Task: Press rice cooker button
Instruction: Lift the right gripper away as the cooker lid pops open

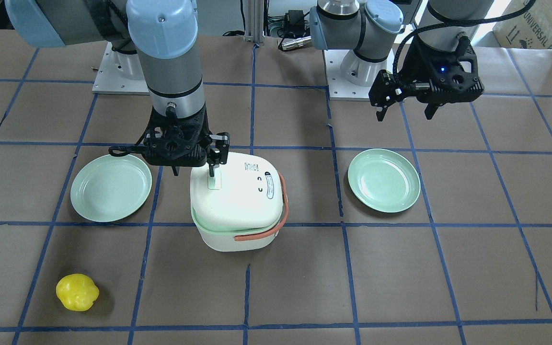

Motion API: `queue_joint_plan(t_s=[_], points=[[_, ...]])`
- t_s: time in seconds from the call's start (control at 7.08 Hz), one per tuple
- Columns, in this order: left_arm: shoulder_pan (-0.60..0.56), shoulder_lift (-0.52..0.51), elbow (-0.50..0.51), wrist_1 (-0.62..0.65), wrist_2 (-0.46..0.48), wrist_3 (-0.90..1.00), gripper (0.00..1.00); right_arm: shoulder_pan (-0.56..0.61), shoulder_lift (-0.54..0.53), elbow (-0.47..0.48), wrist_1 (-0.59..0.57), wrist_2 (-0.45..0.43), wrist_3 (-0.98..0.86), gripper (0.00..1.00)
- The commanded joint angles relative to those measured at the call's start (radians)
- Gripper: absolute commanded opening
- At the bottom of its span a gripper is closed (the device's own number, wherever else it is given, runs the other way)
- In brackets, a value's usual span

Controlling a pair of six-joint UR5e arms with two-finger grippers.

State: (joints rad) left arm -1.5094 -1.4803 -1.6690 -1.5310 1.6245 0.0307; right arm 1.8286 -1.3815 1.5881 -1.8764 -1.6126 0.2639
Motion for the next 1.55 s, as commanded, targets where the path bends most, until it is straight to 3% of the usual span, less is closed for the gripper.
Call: queue_joint_plan(t_s=[0.0,0.85,0.99,1.41], points=[[0.000,0.000,0.000,0.000,0.000,0.000,1.00,-0.011,-0.013,-0.002,0.011,-0.001,0.000,0.99],[0.000,0.000,0.000,0.000,0.000,0.000,1.00,-0.113,-0.053,-0.138,0.175,0.005,-0.111,1.00],[0.000,0.000,0.000,0.000,0.000,0.000,1.00,-0.153,-0.060,-0.149,0.204,0.008,-0.202,0.99],[0.000,0.000,0.000,0.000,0.000,0.000,1.00,-0.227,-0.103,-0.146,0.247,0.037,-0.239,0.99]])
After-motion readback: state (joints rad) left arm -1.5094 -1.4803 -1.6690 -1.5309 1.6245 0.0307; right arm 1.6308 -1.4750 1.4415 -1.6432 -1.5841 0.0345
